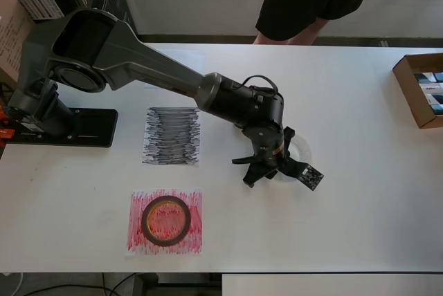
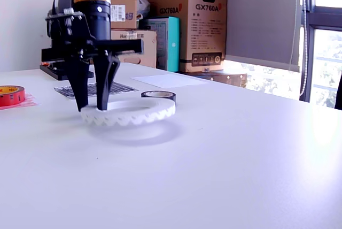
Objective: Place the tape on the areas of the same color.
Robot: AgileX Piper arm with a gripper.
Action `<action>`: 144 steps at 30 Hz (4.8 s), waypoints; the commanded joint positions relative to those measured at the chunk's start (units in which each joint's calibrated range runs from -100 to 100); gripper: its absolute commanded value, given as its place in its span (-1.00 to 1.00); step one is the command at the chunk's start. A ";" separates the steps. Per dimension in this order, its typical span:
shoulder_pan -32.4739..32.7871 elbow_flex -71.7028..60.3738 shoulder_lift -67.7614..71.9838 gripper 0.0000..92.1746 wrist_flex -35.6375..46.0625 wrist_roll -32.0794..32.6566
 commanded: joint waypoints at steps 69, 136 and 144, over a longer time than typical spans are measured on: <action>33.94 55.65 -35.75 -1.00 -14.29 -25.97; 27.16 41.84 -40.71 0.17 -11.74 -25.97; 16.34 38.02 -40.24 0.17 -11.74 -25.48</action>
